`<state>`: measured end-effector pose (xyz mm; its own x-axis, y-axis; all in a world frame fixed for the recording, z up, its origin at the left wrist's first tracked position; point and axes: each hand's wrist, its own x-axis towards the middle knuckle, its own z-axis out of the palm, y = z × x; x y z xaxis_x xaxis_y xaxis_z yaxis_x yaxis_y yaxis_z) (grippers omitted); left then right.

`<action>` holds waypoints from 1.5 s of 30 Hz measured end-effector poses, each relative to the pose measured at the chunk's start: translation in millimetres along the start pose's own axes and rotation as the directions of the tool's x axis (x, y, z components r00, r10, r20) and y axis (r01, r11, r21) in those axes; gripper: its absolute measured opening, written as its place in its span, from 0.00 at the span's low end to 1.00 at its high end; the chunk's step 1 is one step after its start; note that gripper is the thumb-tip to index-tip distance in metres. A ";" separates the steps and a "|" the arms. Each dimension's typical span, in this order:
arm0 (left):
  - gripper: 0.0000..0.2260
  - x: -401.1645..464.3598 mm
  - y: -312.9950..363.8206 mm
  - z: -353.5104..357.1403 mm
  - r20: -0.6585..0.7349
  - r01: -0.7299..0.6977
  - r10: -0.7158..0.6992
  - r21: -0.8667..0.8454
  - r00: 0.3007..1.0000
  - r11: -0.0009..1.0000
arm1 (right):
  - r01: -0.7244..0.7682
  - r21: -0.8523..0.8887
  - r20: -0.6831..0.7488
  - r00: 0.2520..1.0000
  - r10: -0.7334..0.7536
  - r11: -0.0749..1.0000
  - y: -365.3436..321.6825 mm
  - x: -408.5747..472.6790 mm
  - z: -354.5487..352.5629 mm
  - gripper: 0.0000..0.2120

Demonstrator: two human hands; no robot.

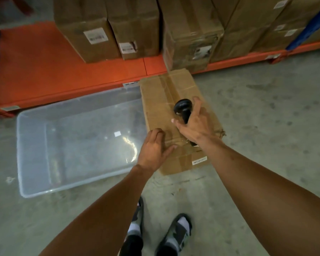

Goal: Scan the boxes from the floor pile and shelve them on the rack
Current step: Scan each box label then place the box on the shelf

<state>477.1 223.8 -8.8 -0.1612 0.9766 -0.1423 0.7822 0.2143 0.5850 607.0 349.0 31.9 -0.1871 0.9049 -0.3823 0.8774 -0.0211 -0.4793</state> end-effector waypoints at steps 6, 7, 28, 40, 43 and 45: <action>0.29 1.0 -5.6 2.9 -0.001 -0.069 0.069 0.105 0.998 0.992 | -0.078 0.140 0.063 0.996 0.070 0.987 4.1 3.6 3.7 0.44; 0.29 1.4 -4.0 3.1 0.009 -0.084 0.083 0.142 0.996 0.986 | -0.090 0.189 0.063 0.995 0.079 0.978 6.4 0.5 -0.4 0.42; 0.37 3.1 18.6 14.6 0.244 0.068 -0.156 0.335 0.957 0.940 | -0.102 0.699 -0.042 0.982 0.183 0.708 98.8 -156.8 -9.1 0.19; 0.21 86.2 33.3 -26.2 0.024 0.093 -0.102 0.232 0.995 0.968 | 0.030 0.752 -0.213 0.957 0.199 0.659 85.0 -144.0 -27.4 0.23; 0.15 79.6 26.9 -30.5 0.107 0.162 -0.196 0.265 0.975 0.951 | 0.046 0.760 -0.231 0.952 0.203 0.649 72.0 -125.4 -37.1 0.22; 0.10 61.4 20.1 -24.7 0.018 0.238 -0.246 0.185 0.969 0.953 | 0.054 0.755 -0.236 0.952 0.194 0.653 65.5 -114.3 -41.1 0.22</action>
<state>468.0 288.6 14.0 -0.3374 0.8934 -0.2965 0.8188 0.4340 0.3758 704.0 261.7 76.7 0.0967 0.9578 -0.2706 0.2290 -0.2860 -0.9305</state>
